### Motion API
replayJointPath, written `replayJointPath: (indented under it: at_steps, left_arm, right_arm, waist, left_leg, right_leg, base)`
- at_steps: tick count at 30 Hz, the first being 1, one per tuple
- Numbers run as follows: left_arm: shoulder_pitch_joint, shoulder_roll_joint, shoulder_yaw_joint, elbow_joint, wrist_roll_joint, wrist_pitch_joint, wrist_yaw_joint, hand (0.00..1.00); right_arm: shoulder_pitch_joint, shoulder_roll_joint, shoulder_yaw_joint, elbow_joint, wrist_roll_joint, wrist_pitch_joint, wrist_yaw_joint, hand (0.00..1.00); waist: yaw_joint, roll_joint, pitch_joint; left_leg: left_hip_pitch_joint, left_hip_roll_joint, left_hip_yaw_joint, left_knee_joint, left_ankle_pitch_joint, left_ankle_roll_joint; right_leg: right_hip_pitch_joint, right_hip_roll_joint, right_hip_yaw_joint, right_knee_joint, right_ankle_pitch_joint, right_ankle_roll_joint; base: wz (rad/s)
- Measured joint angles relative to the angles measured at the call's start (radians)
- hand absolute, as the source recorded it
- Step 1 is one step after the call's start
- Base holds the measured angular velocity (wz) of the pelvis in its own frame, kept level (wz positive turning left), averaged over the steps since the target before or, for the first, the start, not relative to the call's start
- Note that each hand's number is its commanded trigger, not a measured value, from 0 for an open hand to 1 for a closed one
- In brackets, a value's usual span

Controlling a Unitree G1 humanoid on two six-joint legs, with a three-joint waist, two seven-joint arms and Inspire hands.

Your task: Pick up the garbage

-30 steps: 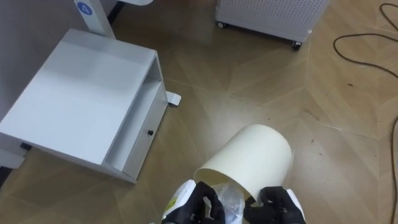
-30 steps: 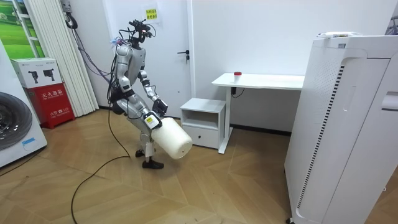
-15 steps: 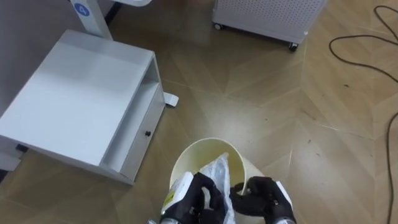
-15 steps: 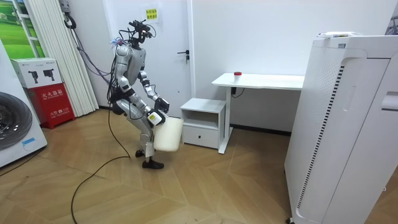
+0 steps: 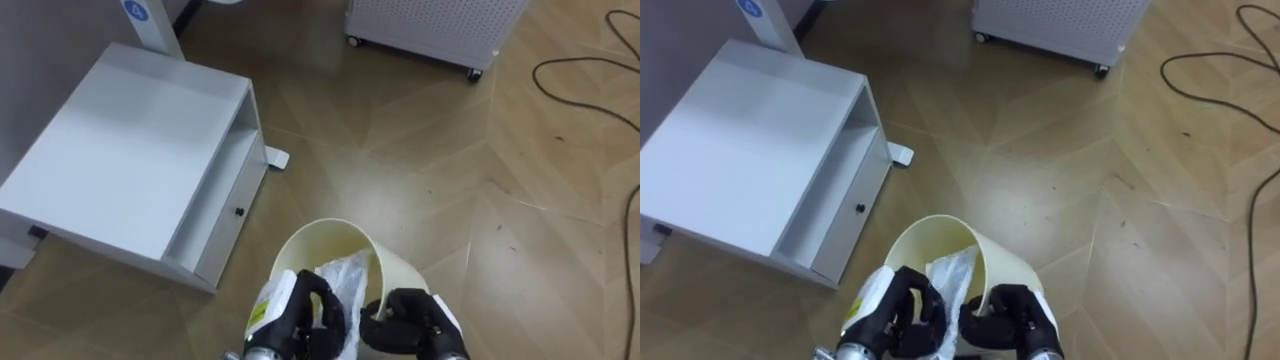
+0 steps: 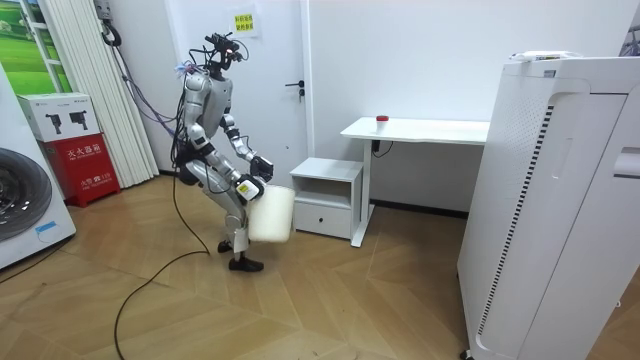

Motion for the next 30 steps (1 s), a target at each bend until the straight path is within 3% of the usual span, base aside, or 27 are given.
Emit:
replayJointPath:
  at_steps: [14,20,30]
  left_arm:
    - [-0.015,0.003,0.010,0.000,0.000,-0.008,0.084,0.00]
    - [-0.014,0.020,0.013,0.001,0.000,-0.030,0.110,0.00]
    - [-0.013,0.042,0.007,0.001,-0.002,-0.031,0.136,0.00]
  right_arm:
    - [0.007,-0.005,0.025,-0.009,-0.004,0.000,0.046,1.00]
    - [0.012,-0.004,0.025,-0.011,-0.008,0.000,0.053,1.00]
    - [0.023,-0.008,0.025,-0.012,-0.004,0.000,0.052,1.00]
  waist:
    - [0.002,0.009,0.0058]
    - [0.001,0.009,0.0058]
    - [-0.005,0.010,0.0054]
  left_leg:
    - [0.000,0.014,0.001,-0.001,0.000,-0.013]
    - [0.002,0.013,0.003,-0.005,0.001,-0.017]
    - [0.006,0.019,0.003,-0.005,0.000,-0.021]
  right_leg:
    - [-0.001,0.016,0.002,-0.006,0.000,-0.011]
    - [-0.001,0.018,0.002,-0.006,-0.003,-0.014]
    - [0.004,0.021,-0.001,-0.008,-0.005,-0.017]
  base:
    - [-0.02]
    - [0.00]
    - [0.00]
